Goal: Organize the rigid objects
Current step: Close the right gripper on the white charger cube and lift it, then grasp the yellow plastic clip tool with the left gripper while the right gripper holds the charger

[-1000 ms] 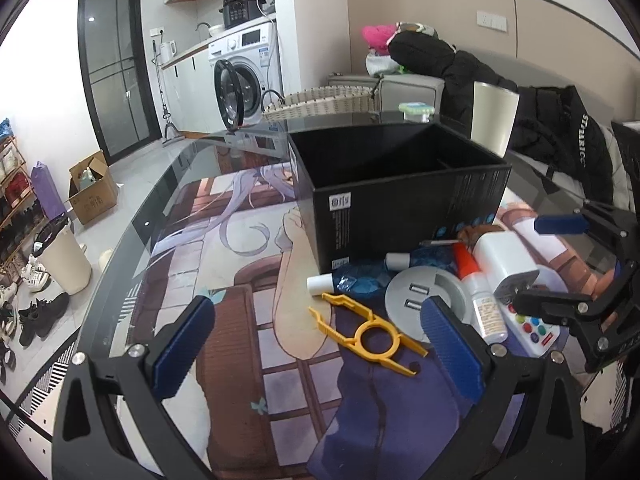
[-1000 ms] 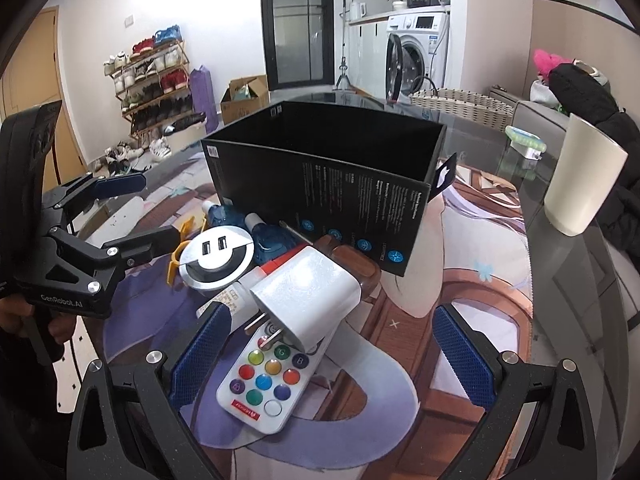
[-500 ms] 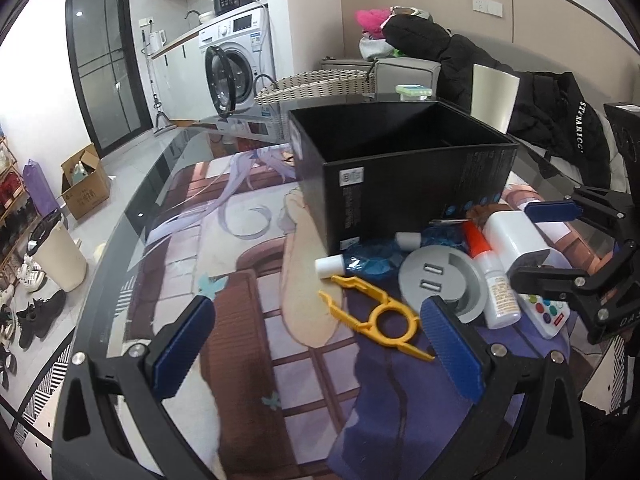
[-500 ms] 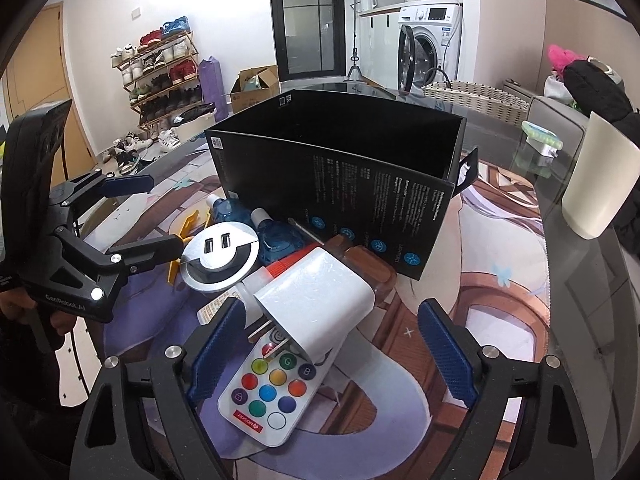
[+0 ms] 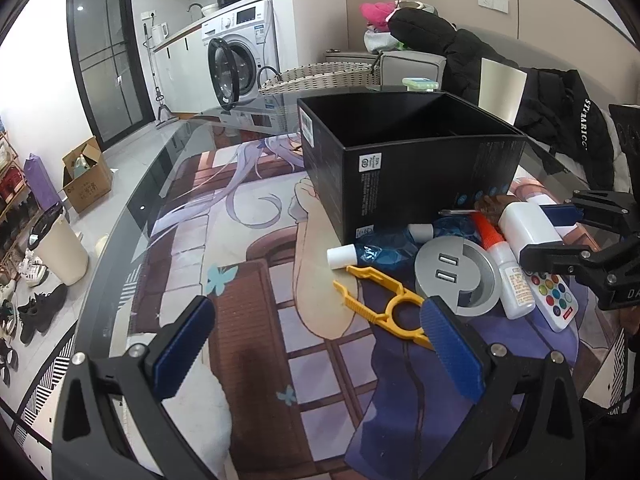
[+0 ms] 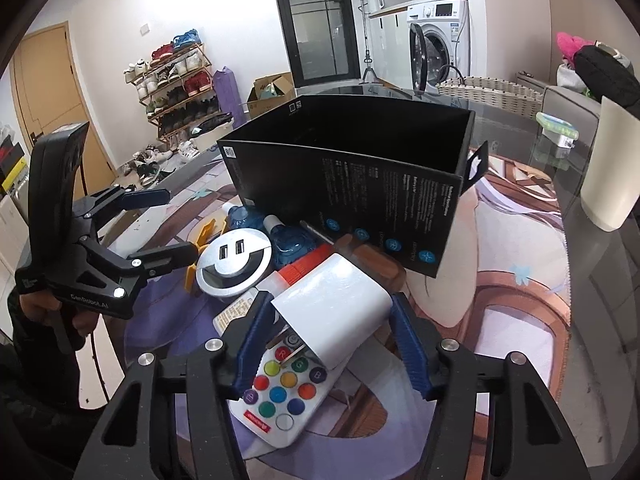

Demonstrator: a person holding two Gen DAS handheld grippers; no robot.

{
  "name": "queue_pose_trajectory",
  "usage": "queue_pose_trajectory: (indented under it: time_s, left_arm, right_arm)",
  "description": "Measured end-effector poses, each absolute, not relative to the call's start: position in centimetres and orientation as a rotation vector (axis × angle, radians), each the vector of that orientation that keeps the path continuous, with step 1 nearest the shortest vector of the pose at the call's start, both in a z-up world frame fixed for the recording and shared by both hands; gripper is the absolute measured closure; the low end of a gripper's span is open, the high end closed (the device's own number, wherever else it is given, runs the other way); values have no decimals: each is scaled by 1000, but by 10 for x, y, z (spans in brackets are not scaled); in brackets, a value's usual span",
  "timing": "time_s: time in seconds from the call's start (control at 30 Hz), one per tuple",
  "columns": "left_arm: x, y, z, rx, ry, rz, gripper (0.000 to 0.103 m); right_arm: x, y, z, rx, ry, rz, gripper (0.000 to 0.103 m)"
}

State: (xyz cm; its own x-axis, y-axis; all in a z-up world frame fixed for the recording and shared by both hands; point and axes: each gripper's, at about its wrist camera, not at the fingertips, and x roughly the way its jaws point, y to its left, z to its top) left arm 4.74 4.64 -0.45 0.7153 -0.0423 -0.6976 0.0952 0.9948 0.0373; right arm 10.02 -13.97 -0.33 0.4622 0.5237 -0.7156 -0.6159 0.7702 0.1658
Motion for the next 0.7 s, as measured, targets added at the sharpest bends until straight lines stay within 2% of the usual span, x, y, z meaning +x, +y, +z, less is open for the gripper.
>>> queue_pose_trajectory:
  time_s: [0.7]
  left_arm:
    - [49,28,-8,123,852,-265,0]
  right_arm:
    - [87,-155,2,-115,808,699,43]
